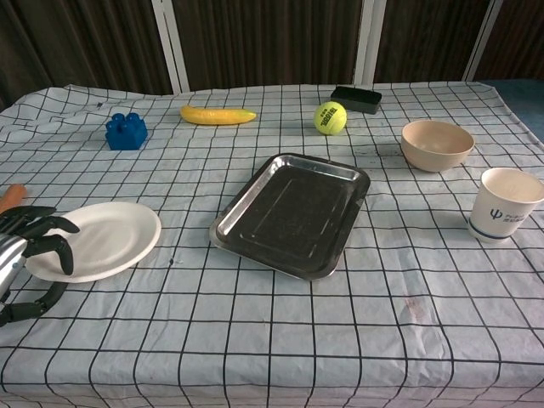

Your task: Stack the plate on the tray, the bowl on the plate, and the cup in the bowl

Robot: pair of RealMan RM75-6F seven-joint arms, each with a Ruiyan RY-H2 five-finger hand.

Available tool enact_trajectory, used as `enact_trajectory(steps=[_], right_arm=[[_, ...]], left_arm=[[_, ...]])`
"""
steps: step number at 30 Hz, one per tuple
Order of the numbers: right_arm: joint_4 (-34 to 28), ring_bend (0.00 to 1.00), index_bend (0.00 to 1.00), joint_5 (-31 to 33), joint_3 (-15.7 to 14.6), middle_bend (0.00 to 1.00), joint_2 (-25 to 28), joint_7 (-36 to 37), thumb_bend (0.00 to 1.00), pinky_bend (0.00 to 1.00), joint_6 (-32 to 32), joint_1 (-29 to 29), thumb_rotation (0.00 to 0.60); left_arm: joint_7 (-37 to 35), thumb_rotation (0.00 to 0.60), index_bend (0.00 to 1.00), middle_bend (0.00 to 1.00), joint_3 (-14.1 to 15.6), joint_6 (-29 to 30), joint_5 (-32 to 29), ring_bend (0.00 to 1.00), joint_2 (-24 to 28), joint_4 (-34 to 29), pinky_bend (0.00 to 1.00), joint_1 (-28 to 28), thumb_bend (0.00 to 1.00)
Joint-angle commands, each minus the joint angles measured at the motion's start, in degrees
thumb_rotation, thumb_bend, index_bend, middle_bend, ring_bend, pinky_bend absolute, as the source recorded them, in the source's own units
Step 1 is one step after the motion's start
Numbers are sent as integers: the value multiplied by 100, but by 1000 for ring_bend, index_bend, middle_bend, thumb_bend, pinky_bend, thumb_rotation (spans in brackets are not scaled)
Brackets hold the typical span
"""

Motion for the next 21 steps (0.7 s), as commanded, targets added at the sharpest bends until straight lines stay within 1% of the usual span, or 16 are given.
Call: enact_trajectory(steps=[1,5,9,14,17,21], right_arm=[[-4,0,0,-8,-4,0,4,4,169,0,-12,0,600],[-9,0,0,-22,-13,0,10,5,170,0,-36,1,600],[-16,0,0,-28,-20,0,12,1,169,0,-61,3,600],[-23,0,0,-28,-14,0,5,-9,169,0,-66,-3,600],[-31,0,0,-46,-13,0,4,3,169,0,-56,-7,600],[-38,0,0,-75,-8,0,12,32,169,0,-16,-19,600]], left_arm=[[-195,600,661,277,-91,210,-20,118,2,37,101,-25,475],[-483,600,684,301,-238,485,-64,135,44,44,100,-75,444],[-700,600,702,319,-371,664,-134,146,107,-8,100,-109,437],[-945,600,716,345,-570,1037,-170,166,207,-186,99,-199,431],[-971,600,719,355,-705,1201,-181,173,272,-342,98,-318,429],[-833,600,722,358,-873,1322,-156,173,402,-709,96,-551,428]])
